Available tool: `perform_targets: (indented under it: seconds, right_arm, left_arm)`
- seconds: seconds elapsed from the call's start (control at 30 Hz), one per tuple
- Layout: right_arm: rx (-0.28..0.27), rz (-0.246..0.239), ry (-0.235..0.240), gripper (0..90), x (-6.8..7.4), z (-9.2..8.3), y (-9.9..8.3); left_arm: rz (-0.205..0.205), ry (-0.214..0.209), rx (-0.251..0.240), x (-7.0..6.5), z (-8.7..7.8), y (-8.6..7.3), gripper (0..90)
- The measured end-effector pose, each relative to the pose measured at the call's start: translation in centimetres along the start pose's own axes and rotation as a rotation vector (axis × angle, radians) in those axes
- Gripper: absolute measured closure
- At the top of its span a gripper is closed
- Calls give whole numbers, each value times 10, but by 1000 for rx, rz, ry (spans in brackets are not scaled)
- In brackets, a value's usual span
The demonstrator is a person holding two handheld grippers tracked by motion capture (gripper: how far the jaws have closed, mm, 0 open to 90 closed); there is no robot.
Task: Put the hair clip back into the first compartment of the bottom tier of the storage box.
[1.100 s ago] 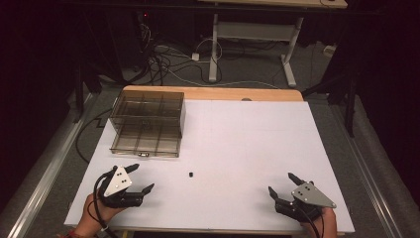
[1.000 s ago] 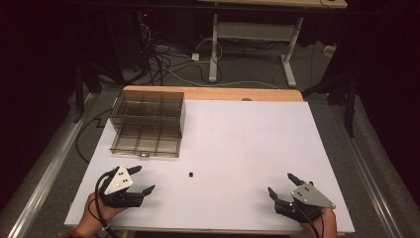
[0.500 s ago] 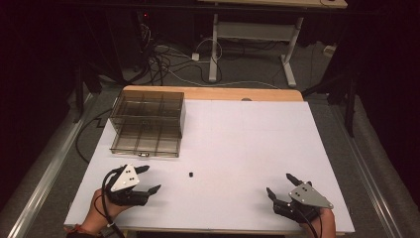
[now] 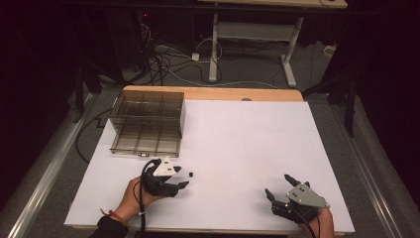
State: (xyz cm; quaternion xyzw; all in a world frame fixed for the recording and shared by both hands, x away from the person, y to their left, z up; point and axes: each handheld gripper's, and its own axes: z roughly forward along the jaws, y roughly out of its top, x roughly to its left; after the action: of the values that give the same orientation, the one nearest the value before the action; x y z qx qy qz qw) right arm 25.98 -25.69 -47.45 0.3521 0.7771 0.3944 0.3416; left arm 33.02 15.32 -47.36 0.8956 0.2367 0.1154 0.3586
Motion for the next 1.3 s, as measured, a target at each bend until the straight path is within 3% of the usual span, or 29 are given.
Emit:
perform_targets:
  seconds: [0.1,0.23,0.33,0.4,0.67,0.97,1.3]
  right_arm:
    - [2,-3,-1,235,0,0,0]
    - [3,-1,-3,235,0,0,0]
    - [7,-8,-3,235,1,1,0]
    - [7,-12,0,235,1,1,0]
    - [5,-16,2,235,1,1,0]
    - [1,-6,1,235,0,0,0]
    - [-2,-6,-2,235,0,-1,0]
  left_arm:
    - [-28,-17,11,0,10,6,432]
    - [-58,-10,12,2,20,11,460]
    - [-90,-11,6,4,25,13,546]
    - [-81,-11,25,4,29,15,605]
    - [-61,-10,26,2,33,19,756]
    - [-43,0,19,2,31,20,764]
    - [-39,28,-43,2,18,22,765]
